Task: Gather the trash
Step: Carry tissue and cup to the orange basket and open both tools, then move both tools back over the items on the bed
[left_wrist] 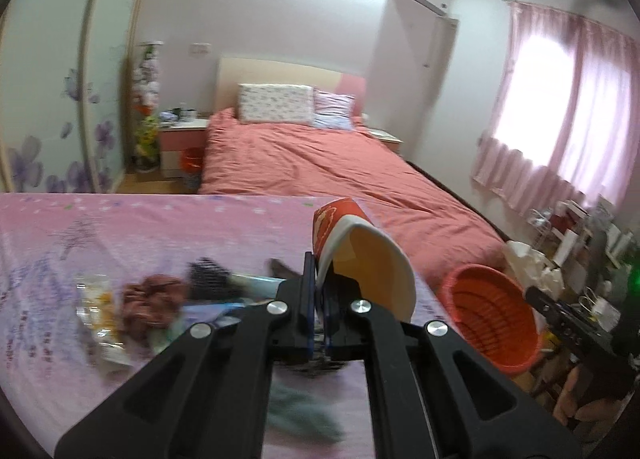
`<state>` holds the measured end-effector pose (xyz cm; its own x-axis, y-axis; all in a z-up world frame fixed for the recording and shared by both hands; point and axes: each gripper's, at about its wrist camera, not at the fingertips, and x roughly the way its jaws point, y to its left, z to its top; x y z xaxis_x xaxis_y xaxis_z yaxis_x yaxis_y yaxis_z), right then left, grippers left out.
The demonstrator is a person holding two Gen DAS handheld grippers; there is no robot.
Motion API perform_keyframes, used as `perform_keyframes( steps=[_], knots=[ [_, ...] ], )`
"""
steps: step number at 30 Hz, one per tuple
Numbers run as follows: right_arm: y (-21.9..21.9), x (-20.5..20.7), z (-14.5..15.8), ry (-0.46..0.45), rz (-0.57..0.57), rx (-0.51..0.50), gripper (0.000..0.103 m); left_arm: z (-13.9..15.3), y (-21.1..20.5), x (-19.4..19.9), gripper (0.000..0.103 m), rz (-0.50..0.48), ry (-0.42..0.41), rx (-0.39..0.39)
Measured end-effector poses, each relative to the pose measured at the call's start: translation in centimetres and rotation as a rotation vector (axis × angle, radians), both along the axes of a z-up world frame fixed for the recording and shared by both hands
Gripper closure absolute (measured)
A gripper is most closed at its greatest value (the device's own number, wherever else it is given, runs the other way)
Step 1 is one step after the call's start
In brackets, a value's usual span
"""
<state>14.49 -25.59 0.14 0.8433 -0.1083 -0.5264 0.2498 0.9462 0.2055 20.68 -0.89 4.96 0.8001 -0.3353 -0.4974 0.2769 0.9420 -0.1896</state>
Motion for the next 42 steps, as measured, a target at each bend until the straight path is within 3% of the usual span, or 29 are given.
perform_keyframes(
  steps=[9, 23, 25, 26, 27, 29, 37, 42],
  knots=[
    [-5.1, -0.3, -1.5, 0.02, -0.109, 0.038, 0.07, -2.3, -8.9, 1.0, 0.099, -0.171, 0.057, -0.045],
    [-12.7, 0.8, -3.6, 0.038, -0.183, 0.14, 0.067, -7.2, -24.4, 3.5, 0.098, -0.403, 0.138, -0.006],
    [-13.6, 1.1, -4.1, 0.036, -0.185, 0.164, 0.063, -8.3, -25.8, 4.1, 0.09, -0.418, 0.16, 0.006],
    [-14.0, 1.3, -4.4, 0.038, -0.188, 0.172, 0.057, -8.7, -26.2, 4.3, 0.077, -0.419, 0.168, 0.011],
    [-14.2, 1.4, -4.7, 0.038, -0.189, 0.178, 0.05, -9.3, -26.6, 4.6, 0.067, -0.412, 0.176, 0.02],
    [-14.5, 1.5, -5.0, 0.043, -0.193, 0.177, 0.044, -10.3, -26.6, 5.1, 0.065, -0.398, 0.192, 0.035],
    [-13.6, 0.4, -4.9, 0.062, -0.203, 0.149, 0.04, -10.4, -23.2, 5.2, 0.053, -0.325, 0.173, 0.081],
    [-11.2, 0.3, -4.0, 0.074, -0.164, 0.08, 0.04, -9.6, -17.3, 3.4, 0.039, -0.228, 0.127, 0.128]
  ],
)
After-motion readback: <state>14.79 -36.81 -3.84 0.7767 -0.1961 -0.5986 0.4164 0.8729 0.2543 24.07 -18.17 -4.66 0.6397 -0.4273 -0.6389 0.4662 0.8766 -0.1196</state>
